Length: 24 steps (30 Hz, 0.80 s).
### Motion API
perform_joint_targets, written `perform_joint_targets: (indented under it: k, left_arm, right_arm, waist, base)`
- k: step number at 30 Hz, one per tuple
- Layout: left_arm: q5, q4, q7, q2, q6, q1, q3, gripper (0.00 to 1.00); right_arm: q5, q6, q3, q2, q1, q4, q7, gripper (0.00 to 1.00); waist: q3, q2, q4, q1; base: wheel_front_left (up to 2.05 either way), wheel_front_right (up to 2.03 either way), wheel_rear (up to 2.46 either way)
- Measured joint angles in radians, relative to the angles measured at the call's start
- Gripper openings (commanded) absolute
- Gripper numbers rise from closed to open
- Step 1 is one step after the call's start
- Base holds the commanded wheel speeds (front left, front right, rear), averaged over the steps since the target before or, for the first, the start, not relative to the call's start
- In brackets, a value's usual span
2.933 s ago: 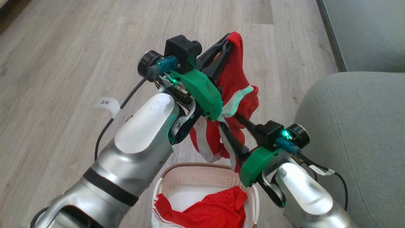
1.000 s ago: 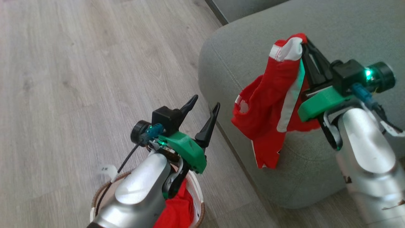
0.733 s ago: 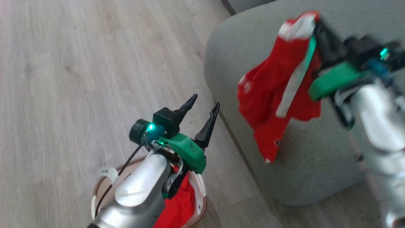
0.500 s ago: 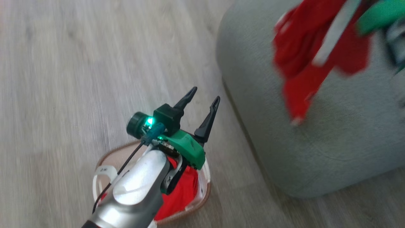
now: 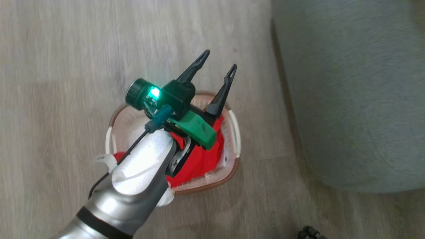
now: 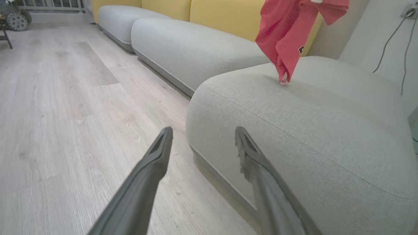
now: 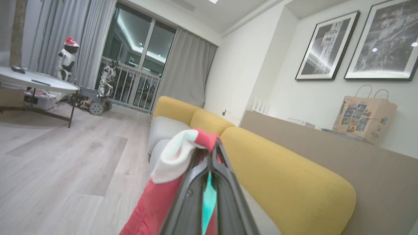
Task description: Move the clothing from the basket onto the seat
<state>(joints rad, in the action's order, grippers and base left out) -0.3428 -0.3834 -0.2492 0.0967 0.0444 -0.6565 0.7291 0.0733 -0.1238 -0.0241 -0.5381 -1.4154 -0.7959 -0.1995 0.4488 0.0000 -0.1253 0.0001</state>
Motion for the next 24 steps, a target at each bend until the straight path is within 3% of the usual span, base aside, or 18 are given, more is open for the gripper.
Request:
perform_joint_targets:
  k: [5, 11, 18, 19, 20, 21, 22, 24]
  left_arm:
    - [0.014, 0.026, 0.002, 0.01, 0.003, -0.026, 0.004, 1.0]
    - [0.023, 0.038, 0.012, 0.026, 0.009, -0.037, 0.011, 1.0]
    - [0.023, 0.048, 0.015, 0.039, 0.01, -0.037, 0.013, 1.0]
    - [0.023, 0.048, 0.018, 0.041, 0.01, -0.037, 0.013, 1.0]
    - [0.023, 0.048, 0.02, 0.042, 0.012, -0.037, 0.014, 1.0]
    - [0.023, 0.048, 0.02, 0.043, 0.018, -0.037, 0.014, 1.0]
    - [0.023, 0.048, 0.02, 0.044, 0.018, -0.037, 0.015, 1.0]
    - [0.023, 0.048, 0.02, 0.048, 0.018, -0.036, 0.015, 1.0]
  right_arm:
    - [-0.045, 0.0, -0.122, 0.034, 0.028, -0.128, -0.031, 0.0]
    - [-0.105, 0.0, -0.249, 0.127, 0.169, -0.271, -0.049, 0.0]
    - [-0.166, 0.0, -0.316, 0.175, 0.261, -0.292, -0.05, 0.0]
    - [-0.172, 0.0, -0.321, 0.182, 0.267, -0.279, -0.05, 0.17]
    - [-0.172, 0.0, -0.323, 0.19, 0.276, -0.261, -0.05, 0.46]
    - [-0.172, 0.0, -0.323, 0.198, 0.283, -0.244, -0.051, 0.84]
    - [-0.172, 0.0, -0.324, 0.207, 0.291, -0.228, -0.051, 1.0]
    - [-0.172, 0.0, -0.322, 0.222, 0.309, -0.205, -0.052, 1.0]
  waist:
    - [0.078, 0.0, 0.042, 0.0]
    - [0.144, 0.0, 0.064, 0.0002]
    - [0.151, 0.0, 0.056, 0.0001]
    - [0.148, 0.0, 0.053, 0.0]
    - [0.145, 0.0, 0.05, 0.0]
    - [0.142, 0.0, 0.046, 0.0]
    - [0.137, 0.0, 0.043, 0.0]
    - [0.127, 0.0, 0.037, 0.0]
  base:
    - [0.0, 0.0, 0.0]
    - [0.0, 0.0, 0.0]
    - [0.0, 0.0, 0.0]
    - [0.0, 0.0, 0.0]
    - [0.0, 0.0, 0.0]
    - [0.0, 0.0, 0.0]
    - [0.0, 0.0, 0.0]
    - [0.0, 0.0, 0.0]
